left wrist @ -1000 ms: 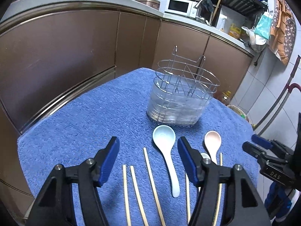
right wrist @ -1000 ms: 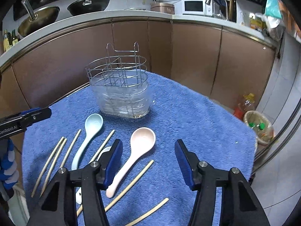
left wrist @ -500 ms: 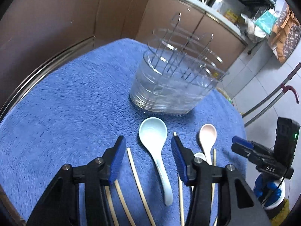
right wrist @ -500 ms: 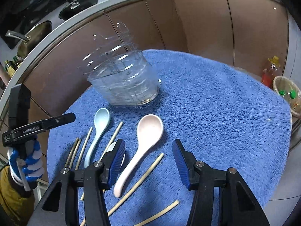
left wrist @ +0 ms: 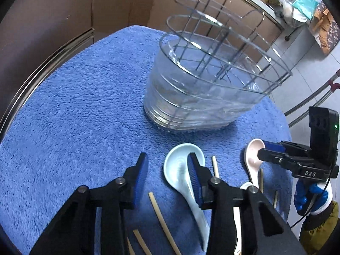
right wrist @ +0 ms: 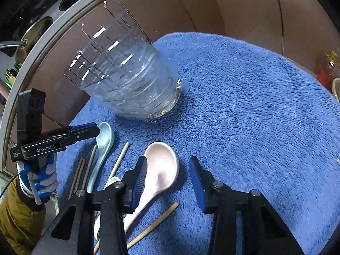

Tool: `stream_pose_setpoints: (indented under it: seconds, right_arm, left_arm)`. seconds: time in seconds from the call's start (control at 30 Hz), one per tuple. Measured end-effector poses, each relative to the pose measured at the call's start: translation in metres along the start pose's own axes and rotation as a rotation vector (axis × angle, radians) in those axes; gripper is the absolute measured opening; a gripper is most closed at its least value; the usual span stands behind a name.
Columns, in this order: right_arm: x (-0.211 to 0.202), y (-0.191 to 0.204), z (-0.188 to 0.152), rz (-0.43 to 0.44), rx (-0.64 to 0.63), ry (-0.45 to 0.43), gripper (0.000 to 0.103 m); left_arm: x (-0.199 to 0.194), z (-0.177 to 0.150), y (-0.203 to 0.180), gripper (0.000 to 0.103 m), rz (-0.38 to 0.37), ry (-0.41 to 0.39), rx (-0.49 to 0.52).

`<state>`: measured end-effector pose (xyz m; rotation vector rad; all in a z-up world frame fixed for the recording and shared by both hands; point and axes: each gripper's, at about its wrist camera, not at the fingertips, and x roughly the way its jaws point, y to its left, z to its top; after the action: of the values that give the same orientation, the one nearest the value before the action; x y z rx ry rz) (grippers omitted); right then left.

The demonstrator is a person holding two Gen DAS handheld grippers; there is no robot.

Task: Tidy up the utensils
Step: 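Close the left tool on the light-blue spoon while the right tool grasps the pink spoon, then lower the light-blue spoon into the holder with the left tool while the right drops the pink spoon in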

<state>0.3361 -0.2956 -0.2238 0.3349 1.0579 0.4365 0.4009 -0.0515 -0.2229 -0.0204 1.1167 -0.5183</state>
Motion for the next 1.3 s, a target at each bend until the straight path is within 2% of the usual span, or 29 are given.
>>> stream_pose_setpoints:
  seconds: [0.03, 0.1, 0.17, 0.23, 0.37, 0.47, 0.67, 0.9, 1.03, 1.1, 1.17, 1.23, 1.3]
  right_arm:
    - [0.002, -0.002, 0.001, 0.003, -0.001, 0.008, 0.034]
    - [0.007, -0.005, 0.003, 0.012, -0.004, 0.026, 0.028]
    - [0.010, -0.005, 0.004, 0.020, -0.012, 0.037, 0.016]
    - [0.016, -0.003, 0.005, 0.017, -0.031, 0.049, 0.009]
    - [0.016, 0.005, 0.003, -0.010, -0.062, 0.037, 0.008]
    - [0.005, 0.017, 0.002, -0.028, -0.078, -0.006, 0.008]
    - [-0.030, 0.050, -0.005, -0.092, -0.139, -0.099, 0.008]
    - [-0.095, 0.100, 0.001, -0.157, -0.224, -0.290, 0.008]
    - [-0.131, 0.129, 0.019, -0.192, -0.259, -0.430, 0.008]
    - [-0.139, 0.143, 0.033, -0.236, -0.275, -0.516, 0.008]
    - [-0.145, 0.152, 0.047, -0.289, -0.289, -0.595, 0.008]
    - [-0.144, 0.160, 0.062, -0.356, -0.300, -0.679, 0.008]
    - [-0.138, 0.161, 0.068, -0.409, -0.307, -0.734, 0.008]
  left_arm:
    - [0.002, 0.000, -0.001, 0.032, -0.002, 0.003, 0.005]
    - [0.007, 0.001, -0.003, 0.022, 0.002, 0.013, 0.015]
    - [0.012, 0.002, -0.004, 0.016, 0.014, 0.022, 0.016]
    - [0.015, 0.001, -0.006, 0.012, 0.026, 0.025, 0.020]
    - [0.012, -0.002, -0.010, 0.006, 0.029, -0.004, 0.017]
    - [0.001, -0.007, -0.015, 0.006, 0.043, -0.043, 0.019]
    - [-0.043, -0.017, -0.024, 0.006, 0.076, -0.151, 0.017]
    - [-0.127, -0.023, -0.037, 0.006, 0.125, -0.345, 0.047]
    - [-0.180, -0.004, -0.050, 0.006, 0.154, -0.491, 0.045]
    - [-0.197, 0.008, -0.055, 0.006, 0.183, -0.548, 0.042]
    - [-0.209, 0.026, -0.061, 0.006, 0.246, -0.625, 0.033]
    - [-0.210, 0.040, -0.066, 0.006, 0.281, -0.672, 0.021]
    - [-0.202, 0.052, -0.070, 0.006, 0.349, -0.716, 0.017]
